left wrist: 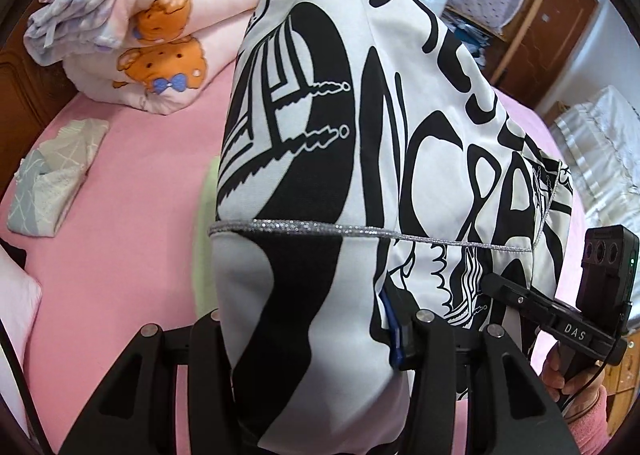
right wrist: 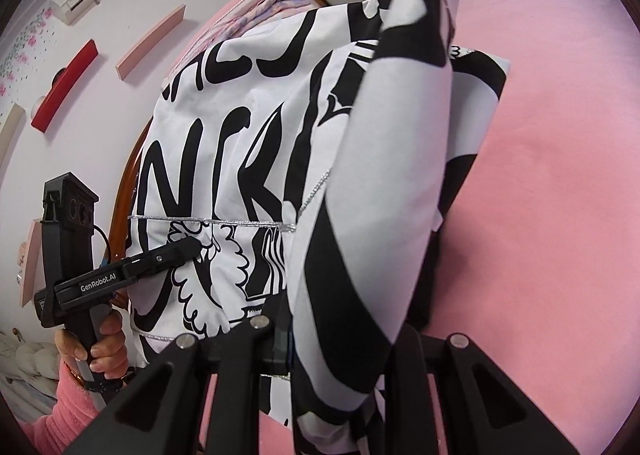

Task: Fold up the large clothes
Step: 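Carry the lifted jacket bundle with both tools toward the folded blankets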

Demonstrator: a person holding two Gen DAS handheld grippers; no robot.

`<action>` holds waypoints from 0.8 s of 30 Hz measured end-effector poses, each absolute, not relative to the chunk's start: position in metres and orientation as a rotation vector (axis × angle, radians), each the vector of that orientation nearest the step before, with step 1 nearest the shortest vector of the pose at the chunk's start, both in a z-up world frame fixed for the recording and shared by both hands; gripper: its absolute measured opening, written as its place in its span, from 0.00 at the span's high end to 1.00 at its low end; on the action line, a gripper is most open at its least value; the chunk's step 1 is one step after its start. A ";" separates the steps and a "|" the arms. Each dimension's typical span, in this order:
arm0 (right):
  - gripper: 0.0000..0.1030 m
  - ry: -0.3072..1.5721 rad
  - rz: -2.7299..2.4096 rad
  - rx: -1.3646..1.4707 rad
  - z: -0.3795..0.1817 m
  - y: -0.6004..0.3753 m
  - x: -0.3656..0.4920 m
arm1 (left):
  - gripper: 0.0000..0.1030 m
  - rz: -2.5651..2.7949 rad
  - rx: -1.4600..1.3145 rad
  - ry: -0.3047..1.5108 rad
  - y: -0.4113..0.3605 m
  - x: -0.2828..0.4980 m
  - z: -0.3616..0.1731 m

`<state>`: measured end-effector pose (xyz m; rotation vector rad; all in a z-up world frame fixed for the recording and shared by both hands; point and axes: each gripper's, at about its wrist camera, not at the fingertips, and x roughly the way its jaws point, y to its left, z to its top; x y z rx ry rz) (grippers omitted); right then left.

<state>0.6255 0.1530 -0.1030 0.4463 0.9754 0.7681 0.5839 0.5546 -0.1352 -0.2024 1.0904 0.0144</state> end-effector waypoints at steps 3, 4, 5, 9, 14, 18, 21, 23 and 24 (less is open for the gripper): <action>0.82 1.003 0.803 0.462 -0.132 0.175 0.645 | 0.55 0.039 -0.210 1.114 0.576 0.594 -0.161; 0.82 1.012 0.811 0.463 -0.140 0.180 0.650 | 0.55 0.048 -0.220 1.133 0.587 0.600 -0.176; 0.82 1.028 0.819 0.462 -0.152 0.187 0.655 | 0.55 0.053 -0.226 1.148 0.593 0.603 -0.187; 0.82 1.153 0.823 0.482 -0.201 0.207 0.681 | 0.54 0.070 -0.296 1.242 0.618 0.615 -0.243; 0.81 1.218 0.775 0.374 -0.246 0.227 0.689 | 0.45 0.091 -0.303 1.276 0.636 0.630 -0.302; 0.79 1.228 0.782 0.349 -0.256 0.226 0.696 | 0.36 0.026 -0.380 1.284 0.658 0.636 -0.318; 0.76 1.231 0.792 0.302 -0.253 0.236 0.706 | 0.31 -0.058 -0.435 1.269 0.672 0.629 -0.329; 0.73 1.217 0.821 0.261 -0.249 0.236 0.704 | 0.28 -0.084 -0.472 1.250 0.673 0.617 -0.332; 0.72 1.214 0.835 0.257 -0.252 0.235 0.703 | 0.27 -0.085 -0.503 1.242 0.677 0.615 -0.336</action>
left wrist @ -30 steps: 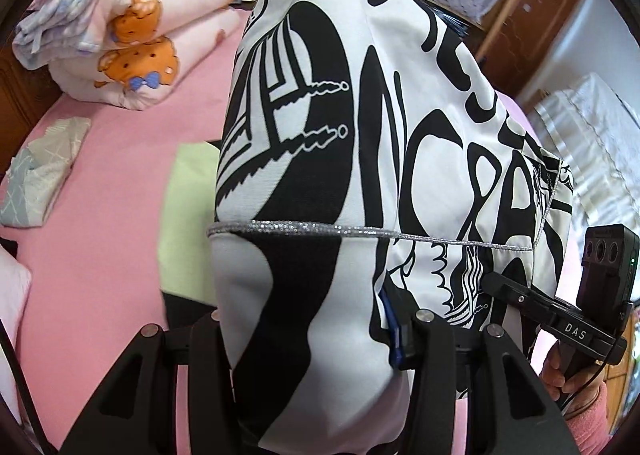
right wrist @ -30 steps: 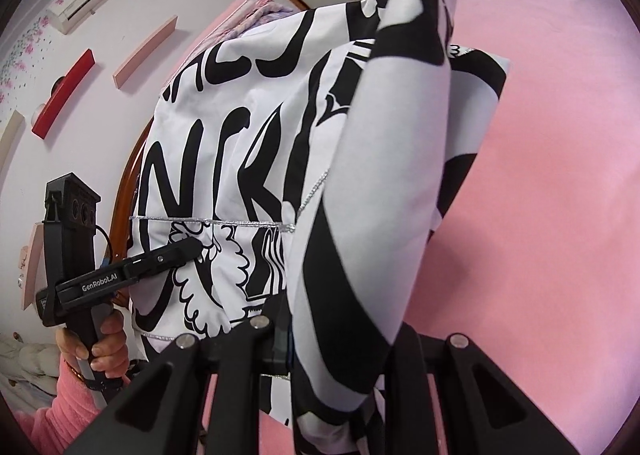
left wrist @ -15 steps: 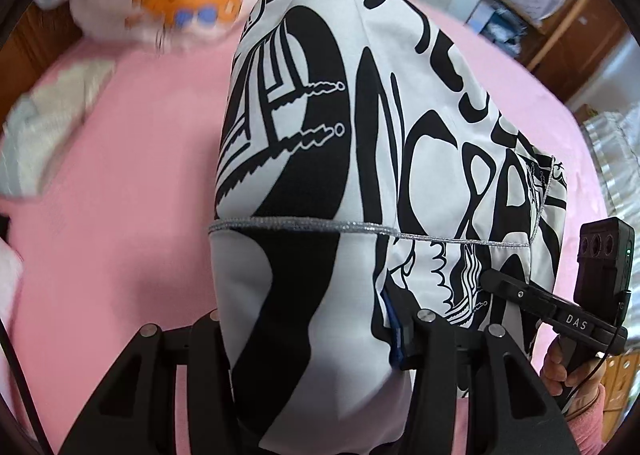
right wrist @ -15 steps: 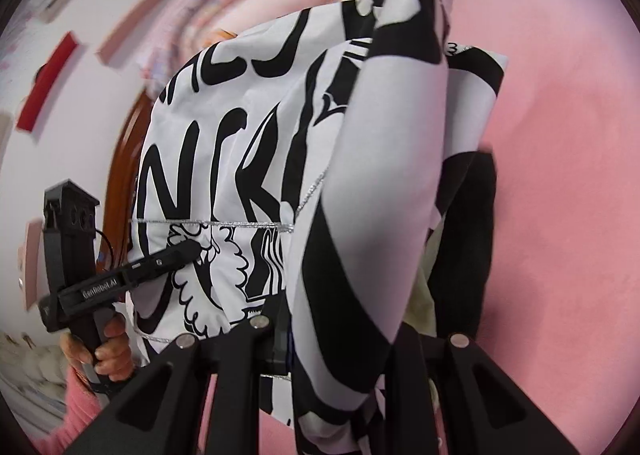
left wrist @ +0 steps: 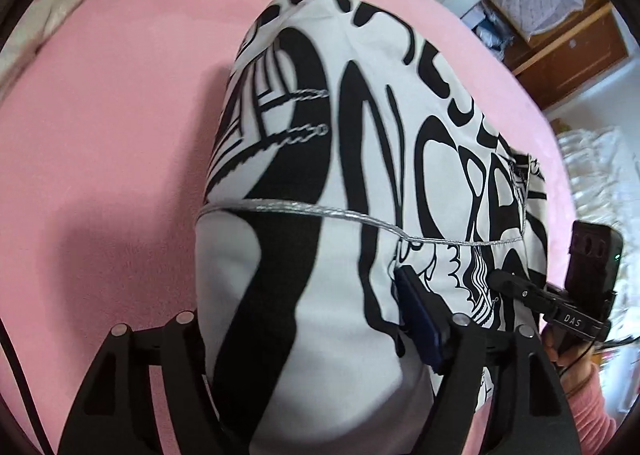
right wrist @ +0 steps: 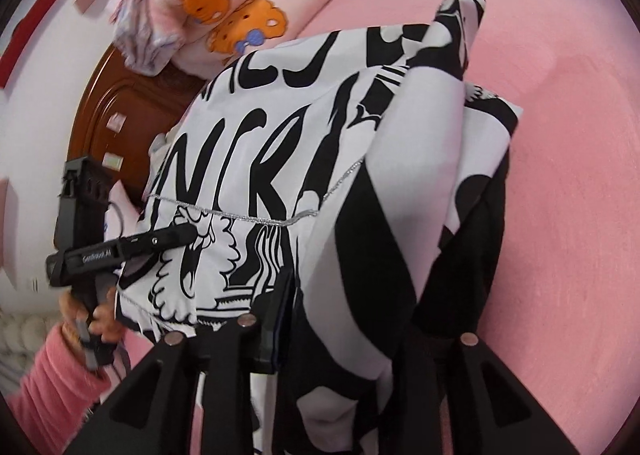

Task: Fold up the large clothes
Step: 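Carry the lifted jacket bundle with both tools toward the folded blankets, then lower the jacket bundle beside the blankets and open both tools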

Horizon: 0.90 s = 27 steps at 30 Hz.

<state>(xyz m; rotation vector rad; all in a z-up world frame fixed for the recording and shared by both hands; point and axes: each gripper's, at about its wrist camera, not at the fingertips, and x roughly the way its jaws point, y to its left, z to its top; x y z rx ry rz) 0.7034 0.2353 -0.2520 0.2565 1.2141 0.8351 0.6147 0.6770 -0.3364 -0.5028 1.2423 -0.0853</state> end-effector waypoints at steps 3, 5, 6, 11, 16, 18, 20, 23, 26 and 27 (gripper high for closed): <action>0.69 1.214 0.837 0.277 -0.251 0.250 0.713 | 0.23 -0.062 -0.474 1.220 0.677 0.613 -0.340; 0.68 1.209 0.817 0.273 -0.248 0.247 0.712 | 0.23 -0.035 -0.438 1.216 0.673 0.615 -0.337; 0.67 1.211 0.799 0.276 -0.246 0.245 0.711 | 0.23 -0.018 -0.407 1.211 0.670 0.616 -0.333; 0.64 1.211 0.698 0.295 -0.229 0.239 0.705 | 0.23 0.076 -0.293 1.161 0.643 0.615 -0.296; 0.64 1.177 0.622 0.310 -0.201 0.211 0.691 | 0.23 0.129 -0.302 1.053 0.640 0.588 -0.254; 0.59 1.109 0.610 0.281 -0.181 0.200 0.679 | 0.23 0.136 -0.266 1.061 0.635 0.577 -0.247; 0.56 1.036 0.597 0.243 -0.161 0.189 0.663 | 0.23 0.138 -0.238 1.083 0.629 0.563 -0.244; 0.54 1.007 0.610 0.239 -0.145 0.176 0.641 | 0.23 0.187 -0.143 1.114 0.622 0.544 -0.248; 0.54 1.026 0.621 0.243 -0.139 0.164 0.622 | 0.21 0.228 -0.134 1.116 0.630 0.525 -0.252; 0.54 1.030 0.619 0.249 -0.137 0.159 0.614 | 0.21 0.246 -0.161 1.126 0.634 0.523 -0.256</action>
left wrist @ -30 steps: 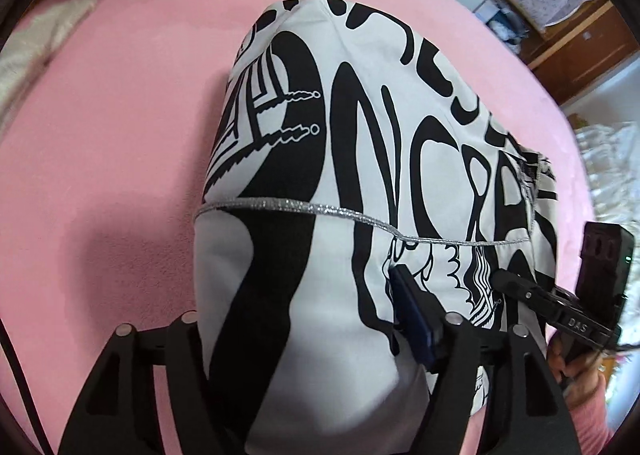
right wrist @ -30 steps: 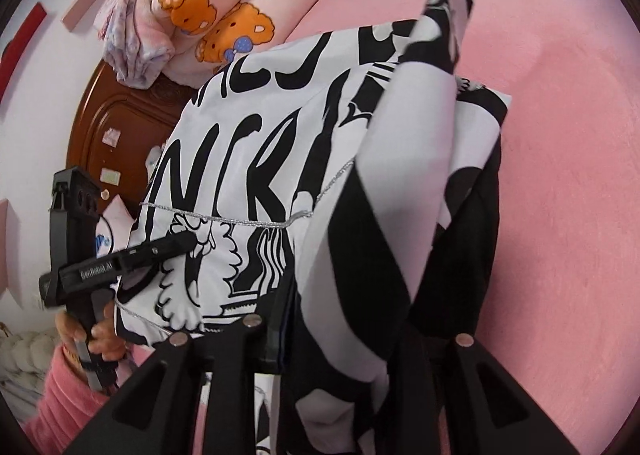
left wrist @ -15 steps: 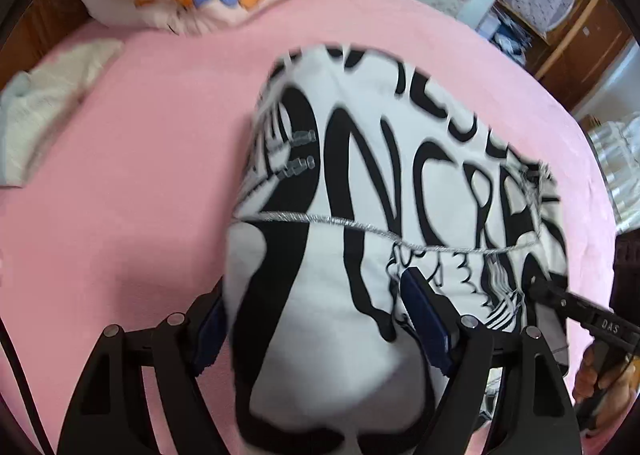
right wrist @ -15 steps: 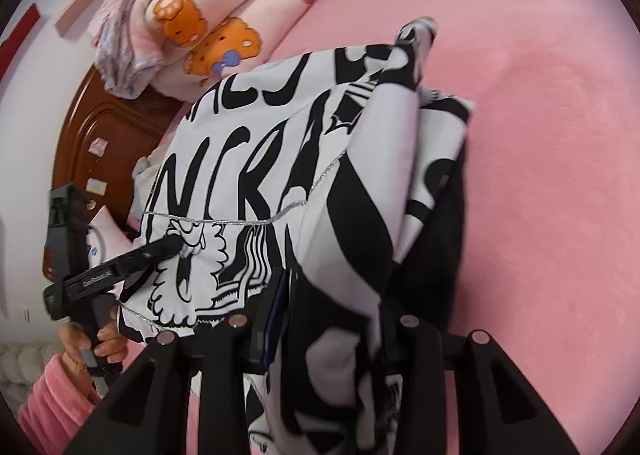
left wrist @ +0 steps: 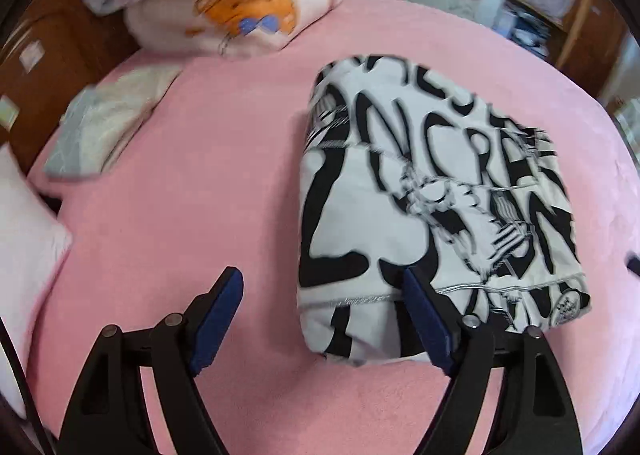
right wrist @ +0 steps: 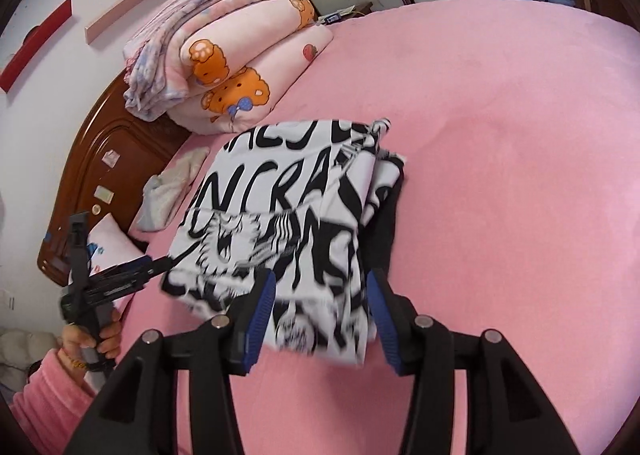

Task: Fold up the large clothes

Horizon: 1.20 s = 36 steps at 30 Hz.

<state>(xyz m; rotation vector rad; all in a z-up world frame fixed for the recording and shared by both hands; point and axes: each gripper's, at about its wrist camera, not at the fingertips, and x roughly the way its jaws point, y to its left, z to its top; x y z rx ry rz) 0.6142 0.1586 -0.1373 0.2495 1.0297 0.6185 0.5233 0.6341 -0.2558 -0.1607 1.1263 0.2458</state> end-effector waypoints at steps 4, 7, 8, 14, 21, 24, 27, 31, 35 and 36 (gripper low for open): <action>0.54 1.059 0.611 0.277 -0.133 0.139 0.590 | 0.20 0.340 -0.244 1.134 0.640 0.514 -0.262; 0.54 1.062 0.604 0.281 -0.125 0.122 0.565 | 0.21 0.411 -0.169 1.107 0.612 0.503 -0.250; 0.54 1.061 0.606 0.271 -0.123 0.117 0.557 | 0.21 0.420 -0.149 1.098 0.604 0.500 -0.246; 0.53 1.043 0.568 0.223 -0.097 0.076 0.493 | 0.21 0.406 -0.269 0.996 0.536 0.443 -0.189; 0.36 0.994 0.533 0.214 -0.063 0.011 0.399 | 0.20 0.352 -0.414 0.909 0.467 0.325 -0.116; 0.29 1.035 0.517 0.238 -0.063 -0.021 0.361 | 0.20 0.367 -0.412 0.890 0.438 0.272 -0.096; 0.29 1.070 0.470 0.261 -0.065 -0.054 0.326 | 0.20 0.354 -0.425 0.932 0.401 0.207 -0.088; 0.19 1.087 0.402 0.241 -0.068 -0.103 0.269 | 0.20 0.347 -0.393 0.971 0.353 0.137 -0.085; 0.16 1.134 0.362 0.280 -0.074 -0.151 0.216 | 0.20 0.325 -0.405 1.022 0.306 0.085 -0.087; 0.16 1.149 0.352 0.288 -0.076 -0.160 0.206 | 0.20 0.309 -0.405 1.036 0.295 0.075 -0.087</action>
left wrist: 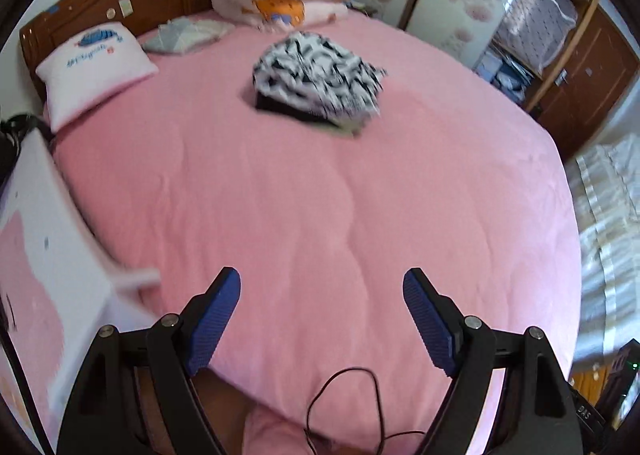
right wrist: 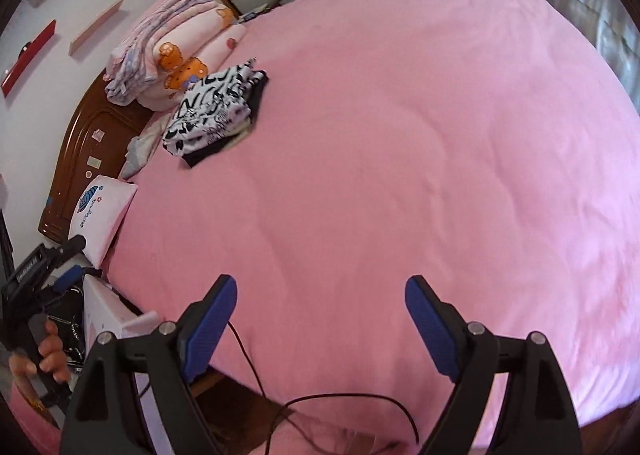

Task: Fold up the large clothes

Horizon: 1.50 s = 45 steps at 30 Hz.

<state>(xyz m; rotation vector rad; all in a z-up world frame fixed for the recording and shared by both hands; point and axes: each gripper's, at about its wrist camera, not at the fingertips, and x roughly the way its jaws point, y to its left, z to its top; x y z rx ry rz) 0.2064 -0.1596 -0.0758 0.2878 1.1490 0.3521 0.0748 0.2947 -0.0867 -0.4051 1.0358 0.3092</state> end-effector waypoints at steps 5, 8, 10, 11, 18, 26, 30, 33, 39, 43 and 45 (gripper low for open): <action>0.16 1.188 0.277 0.311 -0.072 -0.202 0.149 | 0.20 0.231 -0.390 1.131 0.252 0.048 -0.085; 0.15 1.194 0.237 0.328 -0.067 -0.217 0.125 | 0.20 0.212 -0.342 1.173 0.230 0.039 -0.084; 0.14 1.195 0.215 0.302 -0.062 -0.219 0.113 | 0.20 0.179 -0.338 1.200 0.219 0.037 -0.082; 0.13 1.206 0.211 0.303 -0.059 -0.220 0.109 | 0.20 0.169 -0.336 1.207 0.217 0.040 -0.081; 0.07 1.181 0.179 0.360 -0.023 -0.212 0.088 | 0.20 0.078 -0.246 1.202 0.194 0.049 -0.058; 0.06 1.150 0.155 0.280 0.023 -0.189 0.076 | 0.14 -0.033 -0.162 1.122 0.169 0.043 -0.012; 0.06 1.136 0.146 0.271 0.039 -0.183 0.069 | 0.10 -0.061 -0.083 1.070 0.153 0.035 0.008; 0.06 1.093 0.106 0.257 0.051 -0.182 0.062 | 0.09 -0.047 -0.036 1.032 0.147 0.032 0.019; 0.05 1.082 0.066 0.244 0.052 -0.182 0.060 | 0.05 -0.013 -0.038 1.035 0.145 0.033 0.022; 0.00 1.078 0.055 0.229 0.053 -0.182 0.061 | 0.01 -0.021 -0.041 1.057 0.146 0.035 0.016; 0.00 1.070 0.052 0.214 0.056 -0.182 0.061 | 0.01 -0.026 -0.035 1.061 0.143 0.034 0.014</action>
